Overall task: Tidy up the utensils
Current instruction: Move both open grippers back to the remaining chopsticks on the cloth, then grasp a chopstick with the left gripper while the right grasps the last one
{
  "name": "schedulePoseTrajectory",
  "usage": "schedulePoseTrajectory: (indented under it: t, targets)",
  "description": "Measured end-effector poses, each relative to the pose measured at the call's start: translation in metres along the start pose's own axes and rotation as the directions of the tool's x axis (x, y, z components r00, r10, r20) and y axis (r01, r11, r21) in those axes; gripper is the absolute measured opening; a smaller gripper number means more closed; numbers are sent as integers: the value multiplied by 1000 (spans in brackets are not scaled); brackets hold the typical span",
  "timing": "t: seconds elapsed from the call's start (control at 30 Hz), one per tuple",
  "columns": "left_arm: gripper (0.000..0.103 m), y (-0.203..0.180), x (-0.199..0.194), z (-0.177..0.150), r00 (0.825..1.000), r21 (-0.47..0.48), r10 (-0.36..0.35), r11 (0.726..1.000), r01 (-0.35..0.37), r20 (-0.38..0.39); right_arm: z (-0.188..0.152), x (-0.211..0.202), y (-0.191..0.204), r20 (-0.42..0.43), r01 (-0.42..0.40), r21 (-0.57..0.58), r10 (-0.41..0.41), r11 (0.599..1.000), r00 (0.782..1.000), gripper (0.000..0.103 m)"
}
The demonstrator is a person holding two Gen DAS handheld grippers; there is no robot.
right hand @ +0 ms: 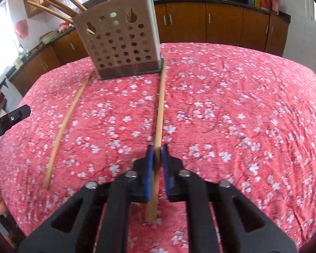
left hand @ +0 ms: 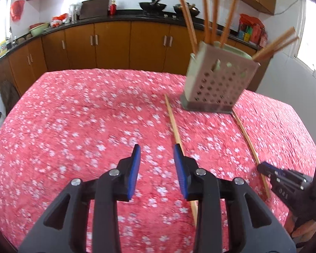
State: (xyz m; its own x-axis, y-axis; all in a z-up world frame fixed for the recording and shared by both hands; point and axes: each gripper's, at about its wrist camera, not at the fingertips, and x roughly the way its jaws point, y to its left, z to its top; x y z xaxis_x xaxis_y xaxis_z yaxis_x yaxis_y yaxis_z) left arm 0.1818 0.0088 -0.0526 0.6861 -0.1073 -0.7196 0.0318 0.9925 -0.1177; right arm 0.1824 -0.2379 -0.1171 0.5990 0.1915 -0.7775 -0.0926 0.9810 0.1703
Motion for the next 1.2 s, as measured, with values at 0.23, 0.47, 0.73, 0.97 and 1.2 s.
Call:
schedulePoseTrajectory:
  t: [0.23, 0.47, 0.73, 0.97, 1.2]
  targets:
    - [33, -24, 23, -12, 998, 31, -26, 999, 28, -64, 8, -2, -46, 19, 87, 164, -91, 983, 996, 7]
    - [23, -38, 42, -22, 994, 76, 14, 997, -6, -104, 10, -4, -57, 21, 81, 178, -86, 981, 996, 7]
    - [8, -6, 59, -7, 991, 12, 43, 999, -42, -127, 11, 0, -38, 31, 68, 101, -72, 993, 997, 7]
    - [9, 10, 66, -1, 993, 26, 42, 999, -39, -112, 19, 14, -32, 25, 95, 68, -96, 993, 995, 8]
    - [11, 7, 67, -3, 994, 30, 40, 999, -37, -99, 19, 15, -30, 32, 106, 53, -108, 993, 994, 8]
